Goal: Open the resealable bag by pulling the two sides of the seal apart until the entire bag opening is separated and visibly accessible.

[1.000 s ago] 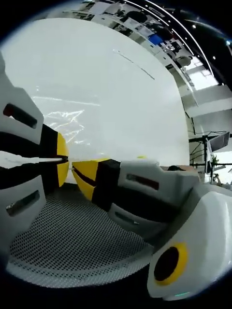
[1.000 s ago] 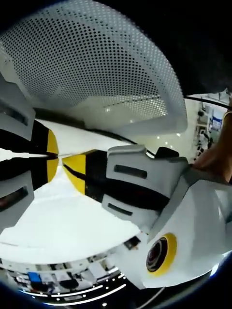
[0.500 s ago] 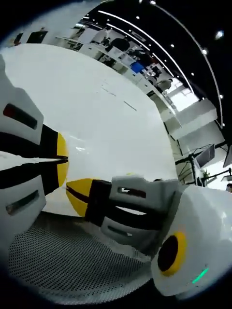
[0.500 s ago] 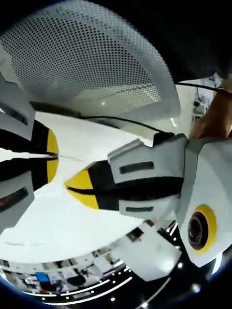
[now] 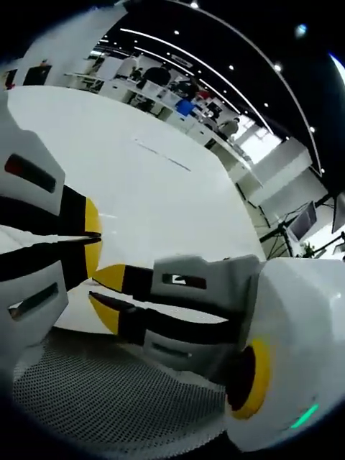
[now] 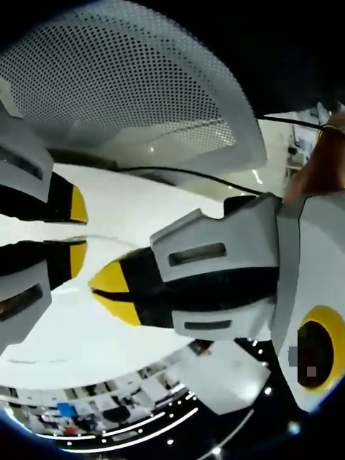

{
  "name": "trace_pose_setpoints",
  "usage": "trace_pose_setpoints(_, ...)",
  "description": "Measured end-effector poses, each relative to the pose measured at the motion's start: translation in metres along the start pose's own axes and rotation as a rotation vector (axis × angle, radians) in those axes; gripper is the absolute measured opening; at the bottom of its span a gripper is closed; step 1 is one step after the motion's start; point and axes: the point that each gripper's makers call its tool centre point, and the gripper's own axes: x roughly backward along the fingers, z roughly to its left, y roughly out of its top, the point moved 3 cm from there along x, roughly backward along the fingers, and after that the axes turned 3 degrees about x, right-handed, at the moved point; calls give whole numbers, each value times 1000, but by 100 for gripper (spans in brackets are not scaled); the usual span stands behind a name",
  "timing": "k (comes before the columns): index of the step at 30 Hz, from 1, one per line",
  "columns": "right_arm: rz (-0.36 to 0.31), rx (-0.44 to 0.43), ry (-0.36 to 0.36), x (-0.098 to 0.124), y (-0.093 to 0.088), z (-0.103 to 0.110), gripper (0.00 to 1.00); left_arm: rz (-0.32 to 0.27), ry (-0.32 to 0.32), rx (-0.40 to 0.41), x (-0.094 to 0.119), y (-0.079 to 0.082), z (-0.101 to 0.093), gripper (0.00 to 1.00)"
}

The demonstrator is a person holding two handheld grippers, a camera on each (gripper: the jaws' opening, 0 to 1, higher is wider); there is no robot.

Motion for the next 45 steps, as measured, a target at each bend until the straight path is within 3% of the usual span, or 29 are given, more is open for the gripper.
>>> trace_pose_setpoints(5,25,25,-4,-3,-3,-1,0,-8,-31,27,0,-1,-2,0)
trace_pose_setpoints(10,19,9,-20,-1,-3,-6,0,35,-103,15,-4,-12,-15,0)
trace_pose_setpoints(20,41,36,-5,-1,-6,0,0,103,-138,-17,-5,-22,-17,7)
trace_pose_setpoints(27,36,52,-9,-1,-2,-1,0,155,-168,12,-9,-33,-17,4)
trace_pose_setpoints(33,37,49,-15,-2,-1,-2,0,144,-157,36,-10,-31,-14,0)
trace_pose_setpoints(45,63,2,-39,-5,-5,-2,2,49,-60,70,-8,-12,-1,0)
